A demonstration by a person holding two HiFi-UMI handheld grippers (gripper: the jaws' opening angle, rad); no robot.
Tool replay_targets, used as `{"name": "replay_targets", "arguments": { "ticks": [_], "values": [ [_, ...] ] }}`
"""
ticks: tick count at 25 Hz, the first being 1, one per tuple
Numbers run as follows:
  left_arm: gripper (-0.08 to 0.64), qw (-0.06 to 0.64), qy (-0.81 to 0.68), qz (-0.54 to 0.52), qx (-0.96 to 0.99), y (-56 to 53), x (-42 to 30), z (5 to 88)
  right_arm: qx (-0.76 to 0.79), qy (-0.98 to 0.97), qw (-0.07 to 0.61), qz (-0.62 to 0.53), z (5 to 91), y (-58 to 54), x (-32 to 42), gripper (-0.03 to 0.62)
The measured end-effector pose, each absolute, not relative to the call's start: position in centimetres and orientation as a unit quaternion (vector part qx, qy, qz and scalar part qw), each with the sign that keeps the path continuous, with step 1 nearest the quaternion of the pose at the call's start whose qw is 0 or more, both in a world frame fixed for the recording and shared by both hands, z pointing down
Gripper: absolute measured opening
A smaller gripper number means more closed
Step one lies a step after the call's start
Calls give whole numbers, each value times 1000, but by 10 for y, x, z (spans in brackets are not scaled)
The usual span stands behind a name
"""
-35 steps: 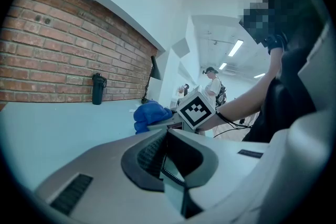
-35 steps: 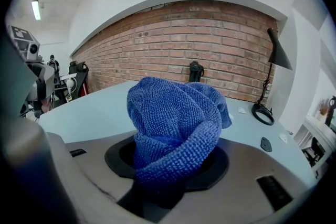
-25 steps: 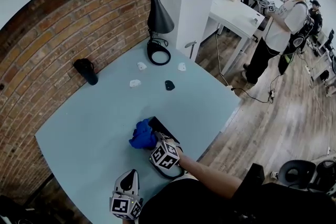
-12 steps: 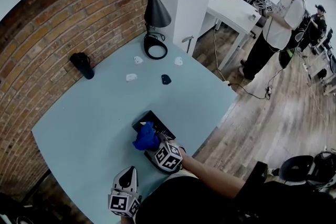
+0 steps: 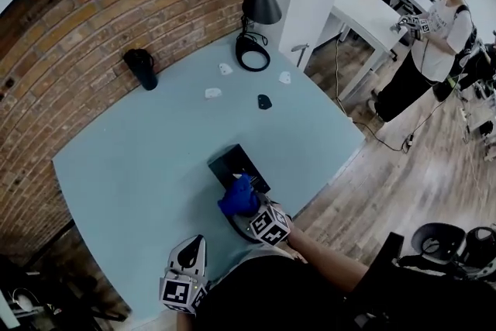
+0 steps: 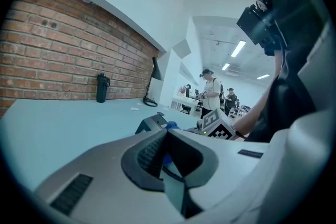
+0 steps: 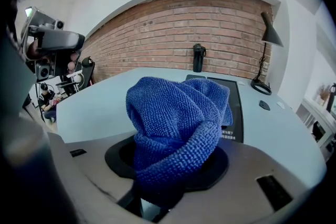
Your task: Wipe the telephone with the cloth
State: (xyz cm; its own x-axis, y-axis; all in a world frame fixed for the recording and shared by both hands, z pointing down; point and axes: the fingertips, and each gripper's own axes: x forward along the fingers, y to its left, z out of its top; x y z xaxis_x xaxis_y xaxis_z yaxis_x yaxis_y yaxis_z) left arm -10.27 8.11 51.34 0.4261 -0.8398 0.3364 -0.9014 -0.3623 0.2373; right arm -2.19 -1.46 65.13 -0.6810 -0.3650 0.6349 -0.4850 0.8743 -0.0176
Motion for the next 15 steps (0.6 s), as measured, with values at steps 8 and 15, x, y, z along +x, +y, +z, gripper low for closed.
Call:
{"name": "replay_targets", "arguments": {
  "ticks": [8, 15],
  "values": [
    [0, 195, -517, 88, 829, 83, -98, 518, 215, -905, 349, 114, 666, 7, -11, 204],
    [0, 189, -509, 86, 835, 81, -92, 518, 115, -893, 375, 220, 639, 4, -11, 204]
  ]
}}
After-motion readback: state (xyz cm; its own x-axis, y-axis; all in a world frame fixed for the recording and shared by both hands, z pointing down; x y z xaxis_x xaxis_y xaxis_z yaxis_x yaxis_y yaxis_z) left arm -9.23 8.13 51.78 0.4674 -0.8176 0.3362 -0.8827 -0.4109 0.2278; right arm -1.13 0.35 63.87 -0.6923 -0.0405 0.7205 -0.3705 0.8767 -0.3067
